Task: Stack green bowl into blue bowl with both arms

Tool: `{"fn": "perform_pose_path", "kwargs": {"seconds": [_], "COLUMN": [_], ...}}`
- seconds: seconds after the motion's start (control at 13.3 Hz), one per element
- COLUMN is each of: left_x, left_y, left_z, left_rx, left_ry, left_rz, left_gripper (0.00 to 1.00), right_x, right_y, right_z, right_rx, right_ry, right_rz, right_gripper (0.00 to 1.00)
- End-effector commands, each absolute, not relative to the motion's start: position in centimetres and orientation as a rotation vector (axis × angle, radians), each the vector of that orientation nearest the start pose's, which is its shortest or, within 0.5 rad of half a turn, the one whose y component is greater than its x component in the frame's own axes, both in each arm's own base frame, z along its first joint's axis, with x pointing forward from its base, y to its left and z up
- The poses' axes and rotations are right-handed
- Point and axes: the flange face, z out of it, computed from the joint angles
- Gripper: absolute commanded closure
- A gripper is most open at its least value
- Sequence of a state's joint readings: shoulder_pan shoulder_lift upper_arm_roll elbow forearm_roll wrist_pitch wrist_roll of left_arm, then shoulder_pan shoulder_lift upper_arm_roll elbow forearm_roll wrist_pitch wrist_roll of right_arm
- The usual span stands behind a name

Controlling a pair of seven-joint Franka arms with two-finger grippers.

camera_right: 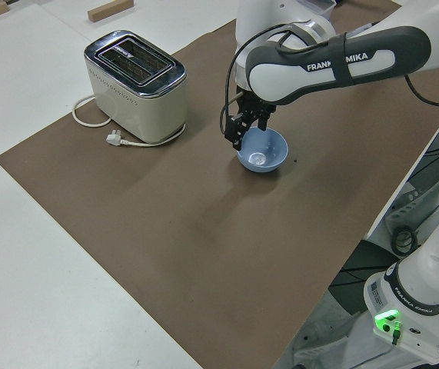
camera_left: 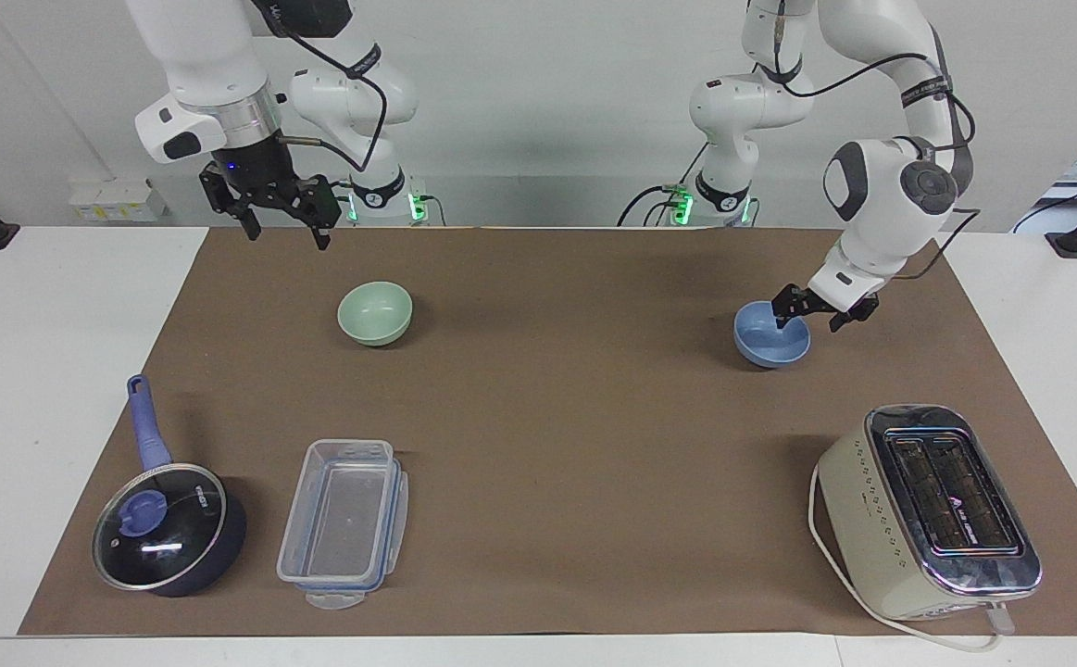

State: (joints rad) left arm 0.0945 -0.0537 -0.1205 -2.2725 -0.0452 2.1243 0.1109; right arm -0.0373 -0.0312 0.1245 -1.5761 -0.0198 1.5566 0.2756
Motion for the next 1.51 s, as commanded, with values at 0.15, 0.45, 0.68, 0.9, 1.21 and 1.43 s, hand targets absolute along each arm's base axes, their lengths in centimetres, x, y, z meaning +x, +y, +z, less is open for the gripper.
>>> {"fn": "perform_pose_path", "kwargs": {"seconds": [0.15,0.45,0.68,0.9,1.21,1.43], "left_x": [47.5,47.1,47.6,48.0,50.2,51.6], "left_y": [-0.9,-0.8,-0.7,-0.7,0.6,0.5], "left_z": [33.6,31.7,31.8,32.2,34.2,37.2], "left_rx": [-3.186,-3.187,-3.194,-3.196,-3.235,-3.240], "left_ry": [0.166,0.212,0.198,0.204,0.156,0.168], "left_rz": [0.108,0.158,0.162,0.172,0.264,0.277], "left_gripper": [0.00,0.58,1.00,1.00,1.00,1.00], "right_x": [53.6,53.6,53.6,53.6,53.6,53.6], "right_y": [4.2,4.2,4.2,4.2,4.2,4.2], "right_z": [63.7,63.6,63.6,63.6,63.6,63.6], "right_rx": [-3.147,-3.147,-3.147,-3.147,-3.149,-3.149], "right_ry": [0.284,0.281,0.281,0.281,0.282,0.282], "right_rz": [-0.011,-0.009,-0.009,-0.009,-0.009,-0.009], "right_gripper": [0.00,0.00,0.00,0.00,0.00,0.00]}}
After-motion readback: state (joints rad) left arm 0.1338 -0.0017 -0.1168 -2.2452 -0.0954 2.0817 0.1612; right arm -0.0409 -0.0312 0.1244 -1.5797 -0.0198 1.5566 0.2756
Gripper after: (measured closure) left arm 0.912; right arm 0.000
